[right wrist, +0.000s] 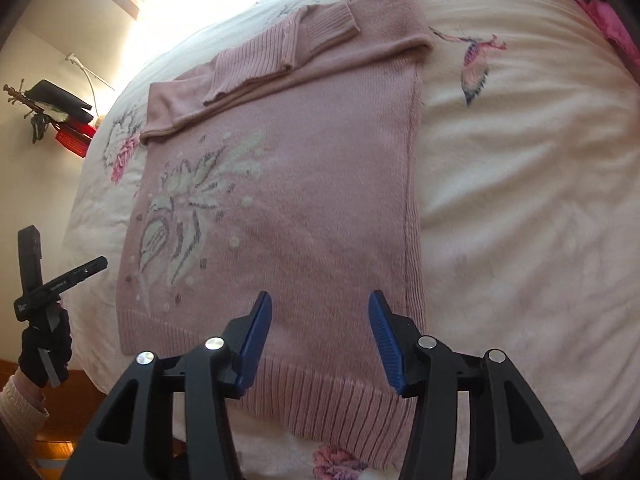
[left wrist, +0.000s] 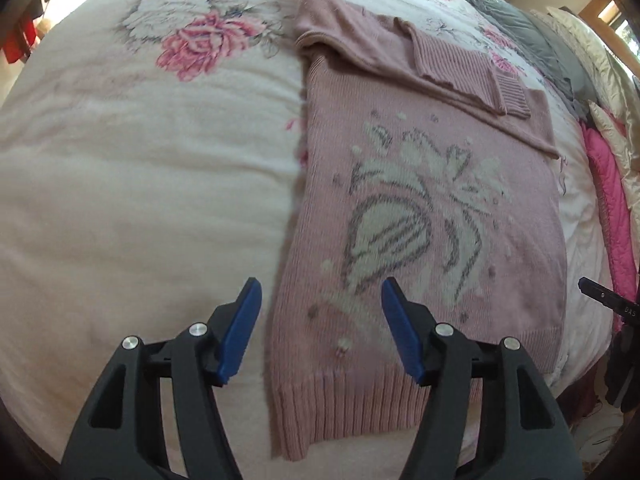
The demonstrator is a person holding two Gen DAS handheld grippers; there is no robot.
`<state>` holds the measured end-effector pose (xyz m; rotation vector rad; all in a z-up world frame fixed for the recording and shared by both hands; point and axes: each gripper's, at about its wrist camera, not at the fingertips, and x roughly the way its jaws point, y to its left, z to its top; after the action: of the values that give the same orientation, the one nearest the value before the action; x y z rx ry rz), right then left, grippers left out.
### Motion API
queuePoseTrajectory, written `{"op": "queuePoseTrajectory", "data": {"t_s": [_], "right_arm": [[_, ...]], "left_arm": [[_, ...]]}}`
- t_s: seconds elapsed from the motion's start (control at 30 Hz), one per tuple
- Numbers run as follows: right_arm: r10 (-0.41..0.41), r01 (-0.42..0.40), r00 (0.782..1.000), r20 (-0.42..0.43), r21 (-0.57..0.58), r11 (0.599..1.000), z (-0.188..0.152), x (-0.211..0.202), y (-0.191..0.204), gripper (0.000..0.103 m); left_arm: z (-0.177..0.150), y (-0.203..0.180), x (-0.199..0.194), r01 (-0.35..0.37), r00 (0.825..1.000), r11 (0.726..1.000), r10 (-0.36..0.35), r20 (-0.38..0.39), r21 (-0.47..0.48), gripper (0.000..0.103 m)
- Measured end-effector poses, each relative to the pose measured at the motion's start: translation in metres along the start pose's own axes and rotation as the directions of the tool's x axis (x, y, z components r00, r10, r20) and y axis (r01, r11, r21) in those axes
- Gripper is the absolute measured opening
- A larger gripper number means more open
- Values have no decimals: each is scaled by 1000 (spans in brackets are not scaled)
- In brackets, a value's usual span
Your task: Fold small clothes
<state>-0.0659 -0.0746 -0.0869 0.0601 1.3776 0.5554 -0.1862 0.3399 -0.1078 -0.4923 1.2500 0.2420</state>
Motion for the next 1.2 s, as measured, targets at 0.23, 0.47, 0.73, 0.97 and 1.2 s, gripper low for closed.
{"op": "queuePoseTrajectory", "data": {"t_s": [0.23,0.47,0.73,0.97,1.2], "right_arm": [[-63,74,991,-121,85,994,-63,9,-25,55],[-34,61,983,-179,147,987,-82,24,-43,56],[8,18,985,-170,150,988,-80,30,-40,60],[39,-10,984,-174,163,987,-77,35,-39,58],[32,-5,982,-186,144,990,-79,40,-40,59]], "left_arm": [[-56,17,13,-40,994,999,39,-104,-6,62],[-75,13,12,-47,994,998,50,-97,39,62],[-86,16,18,75,985,994,-87,-149,-85,63],[-100,39,44,196,944,923,-269,-192,-331,48],[-99,36,47,202,938,922,-279,-206,-330,32]]}}
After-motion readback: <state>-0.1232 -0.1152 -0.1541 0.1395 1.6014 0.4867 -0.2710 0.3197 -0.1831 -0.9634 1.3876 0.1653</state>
